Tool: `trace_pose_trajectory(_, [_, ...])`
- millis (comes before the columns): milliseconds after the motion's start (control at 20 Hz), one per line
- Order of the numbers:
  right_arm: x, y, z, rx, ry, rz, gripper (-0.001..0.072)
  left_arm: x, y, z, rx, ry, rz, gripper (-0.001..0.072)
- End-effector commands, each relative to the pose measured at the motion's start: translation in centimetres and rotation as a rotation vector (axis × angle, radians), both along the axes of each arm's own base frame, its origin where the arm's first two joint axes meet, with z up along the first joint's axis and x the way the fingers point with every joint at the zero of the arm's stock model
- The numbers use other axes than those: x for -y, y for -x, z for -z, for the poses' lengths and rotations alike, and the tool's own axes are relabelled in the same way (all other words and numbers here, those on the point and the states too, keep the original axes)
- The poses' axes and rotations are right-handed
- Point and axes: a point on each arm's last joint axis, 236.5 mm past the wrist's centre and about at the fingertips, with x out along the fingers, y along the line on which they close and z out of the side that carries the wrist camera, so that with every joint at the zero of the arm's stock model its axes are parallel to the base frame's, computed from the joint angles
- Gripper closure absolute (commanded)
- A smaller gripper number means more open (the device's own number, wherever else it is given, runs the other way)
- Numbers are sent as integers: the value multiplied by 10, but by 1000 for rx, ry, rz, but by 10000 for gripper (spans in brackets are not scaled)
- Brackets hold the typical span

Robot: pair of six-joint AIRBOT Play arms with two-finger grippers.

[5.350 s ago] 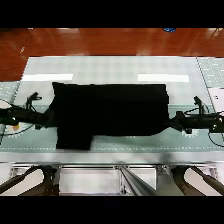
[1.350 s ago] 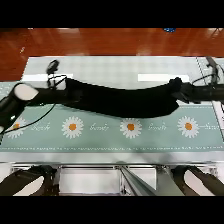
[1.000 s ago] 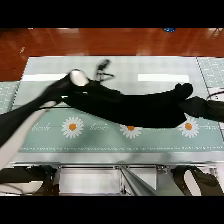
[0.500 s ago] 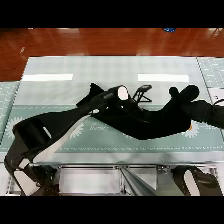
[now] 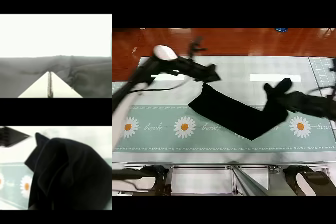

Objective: Fold the shirts.

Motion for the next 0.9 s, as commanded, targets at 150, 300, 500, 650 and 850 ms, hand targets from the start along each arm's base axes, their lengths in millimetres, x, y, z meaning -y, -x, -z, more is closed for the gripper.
trace_pose_trajectory(150, [-124,-90,53,-51,-39,-117,688,-133,67,-16,109,-108,-179,682])
trace_pose_trajectory(300, [-181,-120,91,-123,-45,-195,688,-157,112,21,67,-166,-225,682])
trace_pose_trajectory(500, [-240,-135,124,-190,-86,-266,688,-183,127,54,5,-183,-324,682])
trace_pose_trajectory(650, [-263,-141,124,-181,-104,-294,688,-187,127,57,-5,-183,-337,681])
trace_pose_trajectory(850, [-273,-158,105,-128,-132,-288,688,-186,128,57,-5,-183,-335,681])
